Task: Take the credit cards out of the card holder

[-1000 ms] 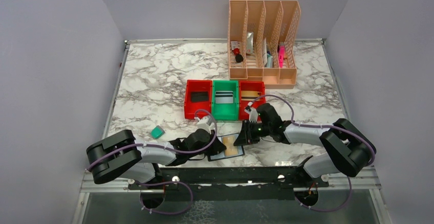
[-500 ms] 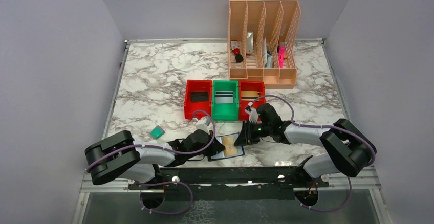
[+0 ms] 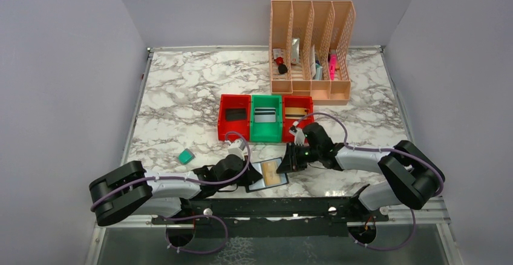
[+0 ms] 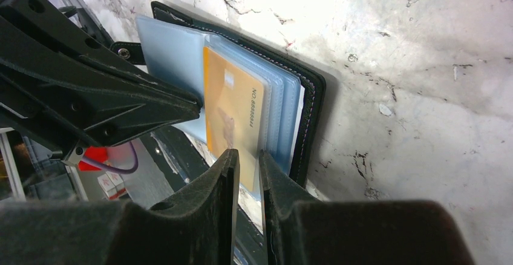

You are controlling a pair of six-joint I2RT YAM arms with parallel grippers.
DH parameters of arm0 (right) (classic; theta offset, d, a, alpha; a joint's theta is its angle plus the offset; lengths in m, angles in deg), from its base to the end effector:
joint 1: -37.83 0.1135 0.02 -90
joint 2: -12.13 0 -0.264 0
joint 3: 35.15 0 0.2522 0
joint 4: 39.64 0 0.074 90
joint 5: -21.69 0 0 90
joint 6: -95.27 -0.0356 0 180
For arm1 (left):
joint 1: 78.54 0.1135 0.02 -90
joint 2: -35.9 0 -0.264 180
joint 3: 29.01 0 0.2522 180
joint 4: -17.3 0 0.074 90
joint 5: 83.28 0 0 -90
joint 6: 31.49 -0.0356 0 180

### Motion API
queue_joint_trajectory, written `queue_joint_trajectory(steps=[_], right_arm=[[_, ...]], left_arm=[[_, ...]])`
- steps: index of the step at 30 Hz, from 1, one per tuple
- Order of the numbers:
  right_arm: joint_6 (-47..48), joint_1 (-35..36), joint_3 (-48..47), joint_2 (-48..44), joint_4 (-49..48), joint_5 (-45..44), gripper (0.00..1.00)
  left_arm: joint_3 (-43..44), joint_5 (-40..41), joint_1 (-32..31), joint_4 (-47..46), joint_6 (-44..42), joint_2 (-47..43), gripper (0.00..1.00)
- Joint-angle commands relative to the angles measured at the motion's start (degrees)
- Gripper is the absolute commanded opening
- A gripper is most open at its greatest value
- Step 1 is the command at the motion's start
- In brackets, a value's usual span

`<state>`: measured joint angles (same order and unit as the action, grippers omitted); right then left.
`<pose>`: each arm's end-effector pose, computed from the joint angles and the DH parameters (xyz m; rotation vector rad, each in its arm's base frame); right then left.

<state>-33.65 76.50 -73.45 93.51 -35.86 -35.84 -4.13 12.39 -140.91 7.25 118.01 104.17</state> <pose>0.1721 0.1622 0.1263 -0.2960 2.6215 1.2439 0.0945 -0.1729 0.1253 -0.0039 2.3721 -1.0604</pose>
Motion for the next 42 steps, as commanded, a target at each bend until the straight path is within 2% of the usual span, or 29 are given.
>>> queue_joint_trajectory(steps=[1, 2, 4, 5, 12, 17, 21, 33, 42], right_arm=[[0.4, 0.4, 0.7, 0.2, 2.7, -2.6, 0.24], [0.4, 0.4, 0.6, 0.2, 2.7, -2.5, 0.24], [0.5, 0.4, 0.5, 0.3, 2.7, -2.3, 0.24], [0.5, 0.4, 0.5, 0.5, 2.6, -2.1, 0.24], [-0.1, 0.4, 1.5, 2.6, 0.6, -2.3, 0.24], [-0.4, 0.4, 1.3, 2.6, 0.1, -1.9, 0.24], [-0.4, 0.4, 1.4, 2.3, 0.1, -1.8, 0.24], [-0.3, 0.4, 1.7, 1.6, 0.8, -2.1, 0.24], [0.1, 0.4, 1.3, -0.4, 3.0, -3.7, 0.24]], left_arm=[[0.2, 1.9, -0.2, 3.4, -1.8, -0.9, 0.0], [0.5, 1.9, -0.2, 3.6, -2.0, -0.8, 0.02], [0.9, 1.8, -0.2, 3.6, -1.5, -0.7, 0.17], [1.2, 1.8, -0.2, 3.4, -1.1, -0.6, 0.21], [0.7, 3.0, -0.2, -0.1, 2.1, 0.1, 0.34], [0.2, 2.1, -0.2, -1.7, 3.4, 2.2, 0.37], [1.7, 0.9, -0.1, -2.7, 3.3, 5.7, 0.34], [1.0, 2.0, -0.2, -3.8, 3.5, 6.0, 0.0], [-2.8, 2.9, -0.2, -3.6, 3.0, 0.6, 0.0]])
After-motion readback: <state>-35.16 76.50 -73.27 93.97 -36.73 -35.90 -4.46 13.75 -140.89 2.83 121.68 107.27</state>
